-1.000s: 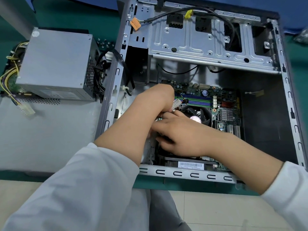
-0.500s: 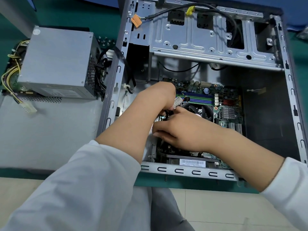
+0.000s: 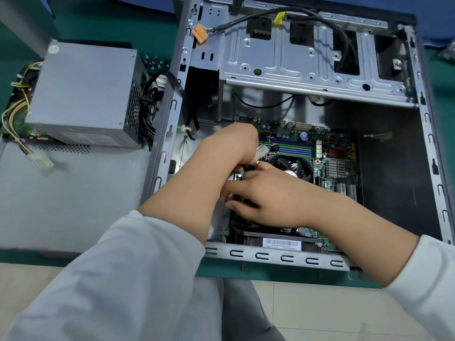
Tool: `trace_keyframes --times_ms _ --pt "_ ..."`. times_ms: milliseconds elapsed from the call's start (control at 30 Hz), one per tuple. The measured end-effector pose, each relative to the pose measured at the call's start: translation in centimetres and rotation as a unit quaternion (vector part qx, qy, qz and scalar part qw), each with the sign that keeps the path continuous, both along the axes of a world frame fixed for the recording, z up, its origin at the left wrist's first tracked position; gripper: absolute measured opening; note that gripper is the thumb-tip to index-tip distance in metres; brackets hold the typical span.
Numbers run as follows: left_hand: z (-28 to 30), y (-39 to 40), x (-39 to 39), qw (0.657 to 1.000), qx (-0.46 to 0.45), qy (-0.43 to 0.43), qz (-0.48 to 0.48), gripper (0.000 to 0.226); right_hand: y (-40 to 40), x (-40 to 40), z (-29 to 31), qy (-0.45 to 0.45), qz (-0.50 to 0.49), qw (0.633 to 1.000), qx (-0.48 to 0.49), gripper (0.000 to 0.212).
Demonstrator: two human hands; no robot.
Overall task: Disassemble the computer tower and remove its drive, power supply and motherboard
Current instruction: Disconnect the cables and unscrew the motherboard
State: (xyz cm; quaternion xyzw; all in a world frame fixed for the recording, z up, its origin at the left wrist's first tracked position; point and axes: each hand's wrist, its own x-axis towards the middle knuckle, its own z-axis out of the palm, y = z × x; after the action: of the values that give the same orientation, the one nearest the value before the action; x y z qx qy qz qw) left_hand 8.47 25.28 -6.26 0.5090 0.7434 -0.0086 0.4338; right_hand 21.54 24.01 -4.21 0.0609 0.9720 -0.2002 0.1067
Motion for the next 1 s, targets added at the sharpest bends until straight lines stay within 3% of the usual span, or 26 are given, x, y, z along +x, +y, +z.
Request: trace_keyframes --times_ms 467,600,700,933,1000 --pt "0.0 0.0 -0.1 0.999 0.022 0.024 -0.023 0.006 -0.1 0.0 -0.3 0.008 -0.004 1.000 0.015 0.023" --pt "-0.1 0.0 -0.2 1.000 0.005 0.018 -0.020 0.020 0.0 0.2 -0.3 0.015 0.000 1.000 0.013 0.020" --pt "-0.2 0.1 -0.1 0.999 0.008 0.029 -0.027 0.017 0.1 0.2 -0.3 0.029 0.002 1.000 0.001 0.021" --pt "0.6 -0.1 -0.2 0.998 0.028 0.051 -0.026 0.008 0.8 0.4 0.4 0.022 -0.067 0.993 -0.092 0.018" --pt "1.0 -0.6 -0.2 0.997 0.036 0.059 -0.015 0.020 0.9 0.6 1.0 0.013 -0.098 0.985 -0.139 0.015"
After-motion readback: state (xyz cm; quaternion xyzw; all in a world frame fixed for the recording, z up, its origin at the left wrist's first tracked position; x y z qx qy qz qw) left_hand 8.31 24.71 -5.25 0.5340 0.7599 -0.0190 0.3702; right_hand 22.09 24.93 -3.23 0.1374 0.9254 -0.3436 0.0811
